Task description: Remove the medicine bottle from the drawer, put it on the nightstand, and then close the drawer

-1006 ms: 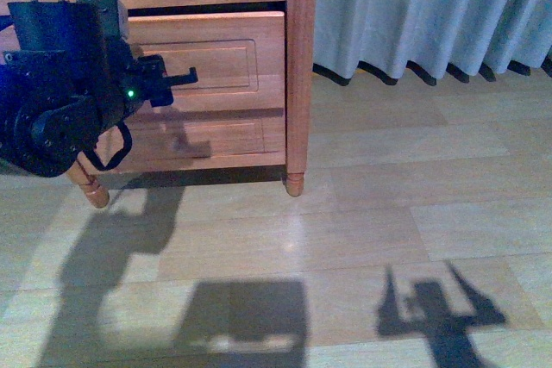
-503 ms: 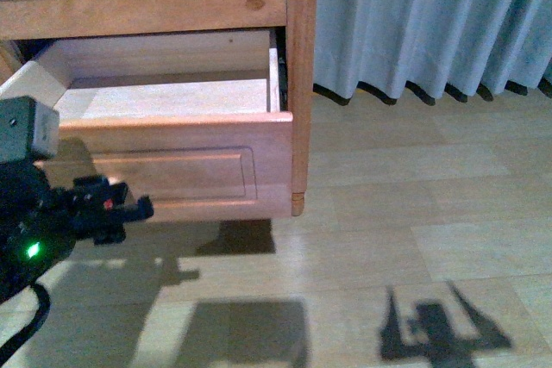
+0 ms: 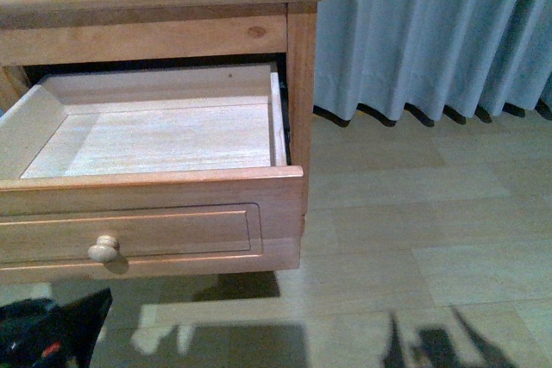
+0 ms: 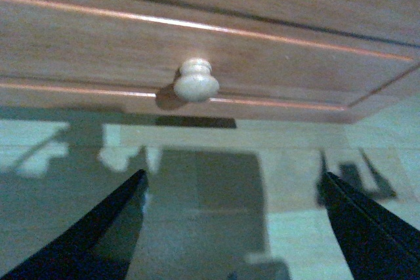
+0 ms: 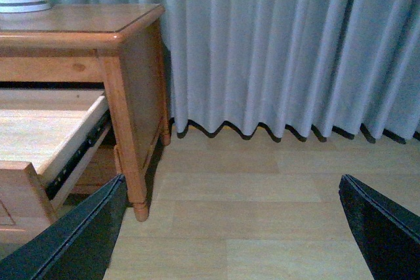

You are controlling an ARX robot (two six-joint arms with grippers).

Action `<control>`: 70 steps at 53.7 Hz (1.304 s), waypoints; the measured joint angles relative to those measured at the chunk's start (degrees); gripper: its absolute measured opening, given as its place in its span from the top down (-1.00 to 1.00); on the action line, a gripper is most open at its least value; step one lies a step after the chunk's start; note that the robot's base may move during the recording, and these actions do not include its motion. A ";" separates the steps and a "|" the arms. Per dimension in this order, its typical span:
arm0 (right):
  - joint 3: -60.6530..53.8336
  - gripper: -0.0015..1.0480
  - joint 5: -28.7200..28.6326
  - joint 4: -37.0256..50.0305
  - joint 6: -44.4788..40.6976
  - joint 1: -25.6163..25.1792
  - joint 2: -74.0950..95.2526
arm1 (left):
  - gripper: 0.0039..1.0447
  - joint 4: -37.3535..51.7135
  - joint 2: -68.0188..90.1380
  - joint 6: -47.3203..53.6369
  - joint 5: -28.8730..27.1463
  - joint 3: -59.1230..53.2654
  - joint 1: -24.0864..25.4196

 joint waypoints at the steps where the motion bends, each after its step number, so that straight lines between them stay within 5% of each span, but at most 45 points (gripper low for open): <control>1: 0.00 -0.87 0.00 0.00 0.02 0.00 0.00 | -0.66 -1.33 -1.64 0.02 0.66 -0.59 0.37; 6: 0.00 -0.87 0.00 0.00 0.00 -0.02 0.00 | -0.92 -9.31 -9.88 0.28 4.92 -2.27 3.89; 20: 0.00 -0.87 0.00 0.00 0.00 0.00 0.00 | -0.88 -38.95 -39.91 3.30 18.95 1.68 20.57; 32: 0.00 -0.87 0.00 0.00 0.00 0.00 0.00 | -0.88 -55.23 -55.60 3.85 25.90 8.22 26.97; 39: 0.00 -0.87 0.02 0.00 0.00 0.00 0.00 | -0.51 -47.10 -67.84 11.47 8.70 5.11 22.51; 46: 0.00 -0.87 0.02 0.00 0.00 0.00 0.00 | -0.03 -46.64 -73.68 14.97 -1.79 2.40 16.66; 60: 0.00 -0.87 0.02 0.00 0.00 0.00 0.00 | 0.95 -47.58 -78.40 16.15 -2.95 -1.55 13.81; 70: 0.00 -0.87 0.04 -0.02 0.00 0.00 0.00 | 0.94 -48.70 -80.98 16.37 -2.95 -3.26 13.81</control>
